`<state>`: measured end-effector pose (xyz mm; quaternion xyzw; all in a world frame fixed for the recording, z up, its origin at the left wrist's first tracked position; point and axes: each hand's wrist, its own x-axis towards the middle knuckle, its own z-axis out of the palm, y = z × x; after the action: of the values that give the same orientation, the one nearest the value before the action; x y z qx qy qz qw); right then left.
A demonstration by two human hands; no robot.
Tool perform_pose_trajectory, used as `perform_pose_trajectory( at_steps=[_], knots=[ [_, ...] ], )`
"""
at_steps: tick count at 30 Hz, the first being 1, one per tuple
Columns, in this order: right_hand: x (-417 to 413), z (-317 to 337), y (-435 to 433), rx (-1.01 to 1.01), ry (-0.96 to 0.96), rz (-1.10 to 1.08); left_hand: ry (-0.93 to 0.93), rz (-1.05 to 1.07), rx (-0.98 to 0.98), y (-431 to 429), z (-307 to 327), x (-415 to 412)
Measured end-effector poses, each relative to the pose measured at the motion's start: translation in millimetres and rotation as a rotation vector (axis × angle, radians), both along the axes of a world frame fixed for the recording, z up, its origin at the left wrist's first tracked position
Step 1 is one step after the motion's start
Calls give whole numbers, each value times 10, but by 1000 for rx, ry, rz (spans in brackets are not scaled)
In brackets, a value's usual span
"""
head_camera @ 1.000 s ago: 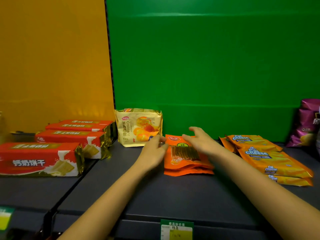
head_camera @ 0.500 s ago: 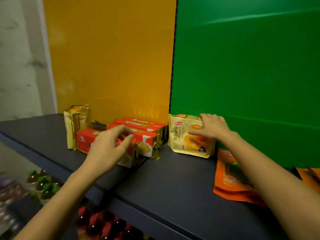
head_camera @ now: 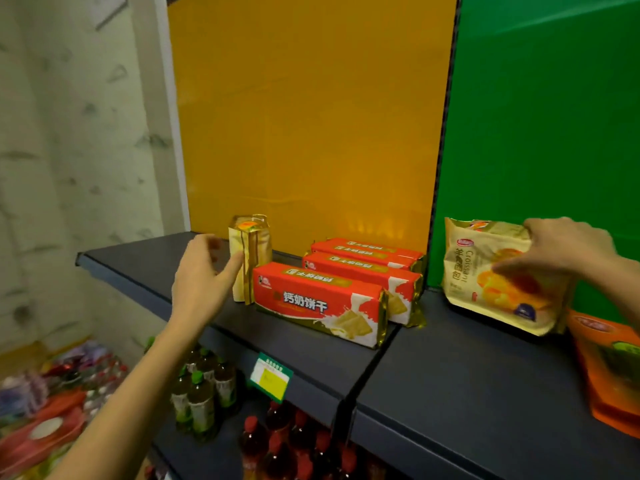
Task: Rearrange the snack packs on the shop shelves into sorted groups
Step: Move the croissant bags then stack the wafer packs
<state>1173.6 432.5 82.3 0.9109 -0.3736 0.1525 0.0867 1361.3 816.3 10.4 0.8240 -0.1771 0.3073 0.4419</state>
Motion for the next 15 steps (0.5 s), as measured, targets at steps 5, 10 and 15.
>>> perform_pose_trajectory(
  at_steps=[5,10,15],
  knots=[
    [-57,174,136,-53,-191,-39,206,-121,-57,-148,28,478],
    [-158,209,586,-85,-320,-106,243,-114,-137,-424,-3,831],
    [-265,126,997,-124,-362,-156,212,-85,-184,-499,-78,1028]
  ],
)
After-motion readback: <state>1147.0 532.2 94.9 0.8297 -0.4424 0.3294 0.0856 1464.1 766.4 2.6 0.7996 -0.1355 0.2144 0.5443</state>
